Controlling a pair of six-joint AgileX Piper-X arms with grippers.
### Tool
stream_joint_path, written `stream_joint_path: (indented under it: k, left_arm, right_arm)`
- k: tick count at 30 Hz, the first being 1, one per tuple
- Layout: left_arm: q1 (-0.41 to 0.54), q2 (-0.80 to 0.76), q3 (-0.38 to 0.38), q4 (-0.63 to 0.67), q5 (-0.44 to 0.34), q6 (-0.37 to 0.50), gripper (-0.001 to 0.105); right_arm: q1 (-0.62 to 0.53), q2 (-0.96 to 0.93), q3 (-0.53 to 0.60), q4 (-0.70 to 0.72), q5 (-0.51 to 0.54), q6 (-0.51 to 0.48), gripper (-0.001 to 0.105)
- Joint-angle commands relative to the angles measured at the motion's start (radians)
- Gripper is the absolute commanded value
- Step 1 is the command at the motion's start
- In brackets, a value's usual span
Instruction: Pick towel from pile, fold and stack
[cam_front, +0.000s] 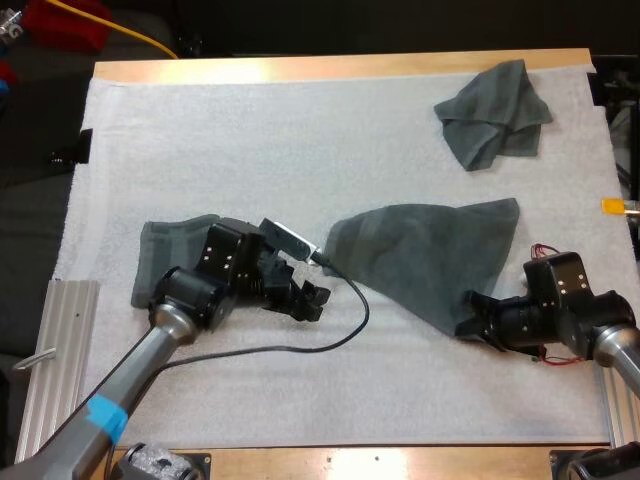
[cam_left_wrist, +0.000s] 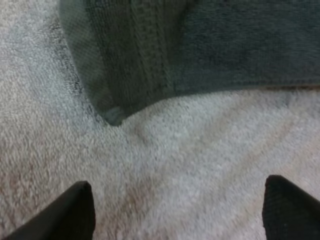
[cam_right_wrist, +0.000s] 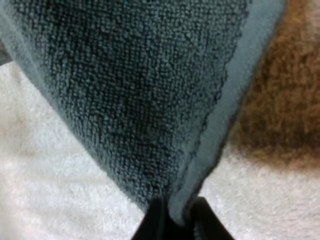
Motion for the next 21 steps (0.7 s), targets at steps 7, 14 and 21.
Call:
stream_joint_path:
  k: [7,14,21]
  left_arm:
    - [-0.006,0.095,-0.006,-0.115,0.007,-0.058,0.067]
    - [-0.006,0.211,-0.006,-0.229,0.007,-0.12,0.067]
    - [-0.006,0.308,-0.006,-0.327,0.007,-0.152,0.067]
  right_arm:
    - [0.0,-0.007,0.0,0.008,0.012,-0.012,0.001]
    - [0.0,-0.007,0.0,0.008,0.013,-0.012,0.001]
    - [0.0,-0.007,0.0,0.008,0.014,-0.012,0.001]
